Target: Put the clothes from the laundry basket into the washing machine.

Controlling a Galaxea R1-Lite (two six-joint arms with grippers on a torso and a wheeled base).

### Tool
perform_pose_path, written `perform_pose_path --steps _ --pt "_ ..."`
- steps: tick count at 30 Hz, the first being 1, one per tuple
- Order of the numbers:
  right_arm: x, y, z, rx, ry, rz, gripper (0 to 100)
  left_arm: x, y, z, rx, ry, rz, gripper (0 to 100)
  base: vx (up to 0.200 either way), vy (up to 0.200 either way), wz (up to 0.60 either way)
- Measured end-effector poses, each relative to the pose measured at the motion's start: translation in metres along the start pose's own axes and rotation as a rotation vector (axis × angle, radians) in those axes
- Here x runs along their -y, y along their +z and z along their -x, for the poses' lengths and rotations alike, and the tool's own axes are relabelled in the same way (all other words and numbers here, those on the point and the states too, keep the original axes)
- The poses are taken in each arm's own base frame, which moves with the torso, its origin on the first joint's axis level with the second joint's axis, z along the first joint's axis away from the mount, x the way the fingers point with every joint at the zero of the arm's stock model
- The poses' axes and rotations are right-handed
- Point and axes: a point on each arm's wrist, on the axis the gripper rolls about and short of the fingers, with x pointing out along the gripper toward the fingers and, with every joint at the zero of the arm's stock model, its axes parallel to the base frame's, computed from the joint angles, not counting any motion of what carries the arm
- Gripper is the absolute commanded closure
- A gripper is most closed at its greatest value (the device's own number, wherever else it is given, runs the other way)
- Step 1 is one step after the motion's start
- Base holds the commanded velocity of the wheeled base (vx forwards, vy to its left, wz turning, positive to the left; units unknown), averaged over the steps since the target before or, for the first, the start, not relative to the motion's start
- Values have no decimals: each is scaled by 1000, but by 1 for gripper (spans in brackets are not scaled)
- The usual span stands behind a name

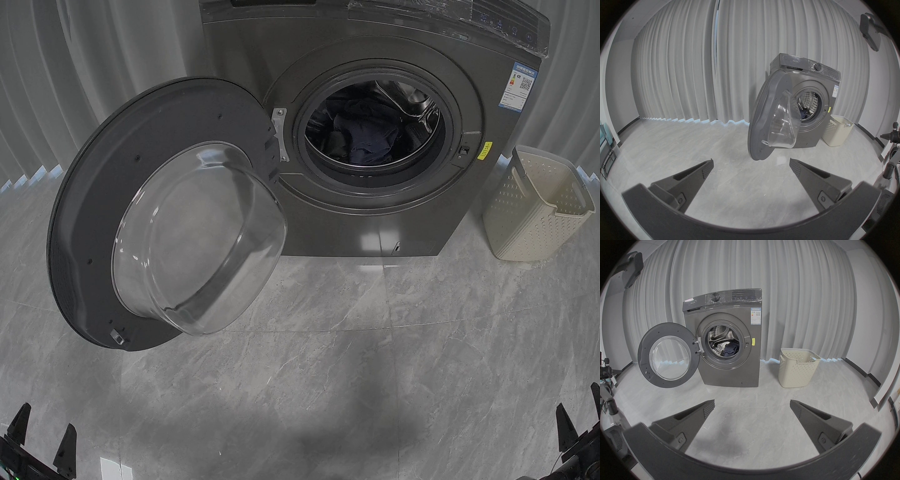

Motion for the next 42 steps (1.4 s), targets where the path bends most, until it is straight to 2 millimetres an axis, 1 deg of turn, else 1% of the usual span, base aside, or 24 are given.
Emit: perform_pose_path --steps 3,20,23,28,32,37,42 --pt "0 0 0 0 0 0 0 0 0 0 0 0 0 0 0 200 0" --pt "0 0 0 1 1 0 0 0 0 0 1 9 -28 0 0 0 0" --pt "0 0 0 0 1 0 0 0 3 0 20 5 -16 0 0 0 0" --pt "0 0 0 0 1 0 0 2 32 6 107 -50 1 0 0 0 0" --pt "0 0 0 -1 0 0 0 3 52 2 87 -115 5 0 0 0 0" --pt "0 0 0 -1 0 0 0 7 82 -16 35 -196 8 0 0 0 0" --pt "0 0 0 -1 -1 3 0 12 114 -44 24 -257 8 0 0 0 0"
